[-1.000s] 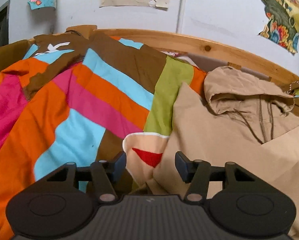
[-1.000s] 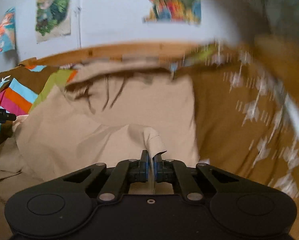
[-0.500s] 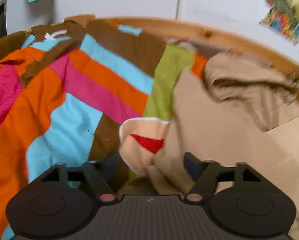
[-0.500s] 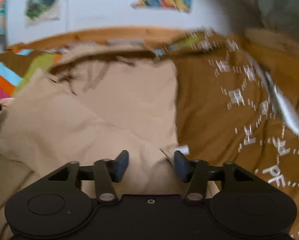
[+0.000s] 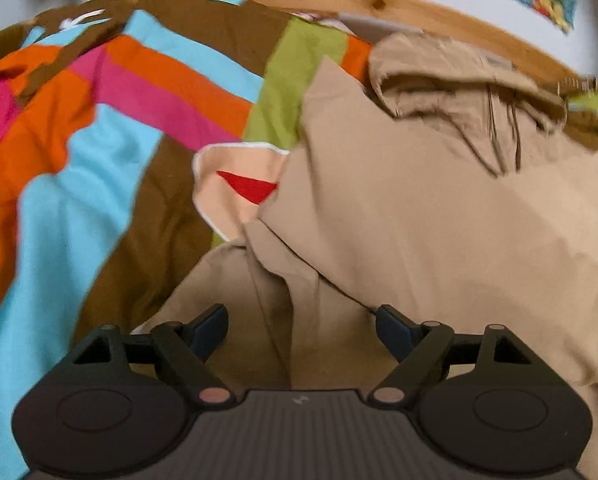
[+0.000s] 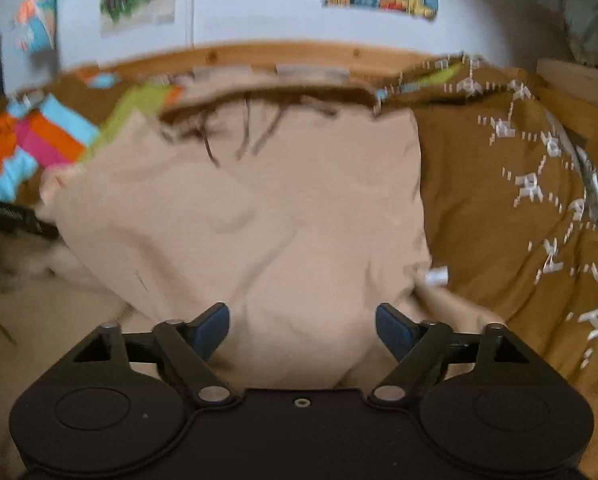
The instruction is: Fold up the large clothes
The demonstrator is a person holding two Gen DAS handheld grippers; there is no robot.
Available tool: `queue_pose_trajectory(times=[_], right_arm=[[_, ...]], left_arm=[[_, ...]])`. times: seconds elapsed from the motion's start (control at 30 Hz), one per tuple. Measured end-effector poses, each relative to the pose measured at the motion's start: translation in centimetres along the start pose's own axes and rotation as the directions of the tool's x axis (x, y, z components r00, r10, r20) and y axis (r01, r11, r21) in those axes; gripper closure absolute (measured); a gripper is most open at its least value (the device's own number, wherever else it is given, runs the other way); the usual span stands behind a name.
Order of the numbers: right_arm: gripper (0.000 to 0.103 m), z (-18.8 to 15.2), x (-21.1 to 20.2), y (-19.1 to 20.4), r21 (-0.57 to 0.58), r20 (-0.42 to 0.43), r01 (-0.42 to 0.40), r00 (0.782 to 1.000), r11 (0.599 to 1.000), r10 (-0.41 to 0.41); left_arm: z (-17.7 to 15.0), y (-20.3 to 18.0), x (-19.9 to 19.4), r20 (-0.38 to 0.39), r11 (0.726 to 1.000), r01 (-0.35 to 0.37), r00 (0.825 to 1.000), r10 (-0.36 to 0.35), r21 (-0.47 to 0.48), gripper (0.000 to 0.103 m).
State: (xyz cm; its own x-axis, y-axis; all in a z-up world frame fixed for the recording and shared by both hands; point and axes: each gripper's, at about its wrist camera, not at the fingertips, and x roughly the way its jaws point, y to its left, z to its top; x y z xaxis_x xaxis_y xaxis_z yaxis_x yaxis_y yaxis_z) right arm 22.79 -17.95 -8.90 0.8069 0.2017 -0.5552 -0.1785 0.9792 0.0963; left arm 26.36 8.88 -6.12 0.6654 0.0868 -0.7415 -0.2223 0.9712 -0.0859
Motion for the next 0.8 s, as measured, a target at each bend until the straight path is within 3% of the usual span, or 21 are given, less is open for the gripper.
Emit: queue_pose_trajectory(times=[0.1, 0.23, 0.37, 0.47, 0.6, 0.63, 0.7, 0.8], right_arm=[[0.013, 2.8, -1.9, -0.3, -0.027, 0.036, -0.031, 0.999, 0.999, 0.032], [0.007, 9.1, -3.3, 0.5, -0.129, 0.018, -0.06, 0.998, 0.99, 0.063], [0.001, 16.6, -2.1, 3.4, -0.317, -0.035, -0.029, 0.999, 0.948, 0.019], [0.001, 20.8, 1.5, 5.7, -0.435, -0.067, 0.018, 0.996, 0.9, -0.053], [0.008, 21.8, 8.9, 7.6, -0.592, 0.078, 0.16, 0.987, 0.79, -0.141], [0.012, 21.8, 10.8, 7.7, -0.6, 0.106, 0.184, 0.983, 0.779, -0.15], [0.015, 21.6, 14.5, 7.4, -0.577, 0.122, 0.195, 0.981, 0.793, -0.152], [0.022, 21.6, 18.8, 7.2, -0.576, 0.12, 0.185, 0.983, 0.796, -0.141]], left_arm=[[-0.5, 0.7, -3.7, 0.03, 0.997, 0.03, 0.999, -0.028, -0.076, 0.011], [-1.9, 1.3, -7.3, 0.106, 0.987, 0.082, 0.992, -0.068, -0.138, 0.001], [-2.7, 0.4, -7.1, 0.134, 0.979, 0.189, 0.975, -0.178, -0.074, 0.001], [-3.1, 0.1, -6.1, 0.155, 0.976, 0.212, 0.967, -0.202, -0.048, 0.001], [-3.9, 1.2, -4.6, 0.124, 0.957, 0.273, 0.957, -0.261, -0.099, 0.001], [-3.9, 1.6, -4.2, 0.109, 0.95, 0.288, 0.955, -0.276, -0.117, 0.001], [-4.1, 1.8, -3.5, 0.102, 0.941, 0.314, 0.948, -0.303, -0.123, 0.001], [-3.7, 2.0, -2.7, 0.142, 0.934, 0.339, 0.936, -0.323, -0.112, 0.001]])
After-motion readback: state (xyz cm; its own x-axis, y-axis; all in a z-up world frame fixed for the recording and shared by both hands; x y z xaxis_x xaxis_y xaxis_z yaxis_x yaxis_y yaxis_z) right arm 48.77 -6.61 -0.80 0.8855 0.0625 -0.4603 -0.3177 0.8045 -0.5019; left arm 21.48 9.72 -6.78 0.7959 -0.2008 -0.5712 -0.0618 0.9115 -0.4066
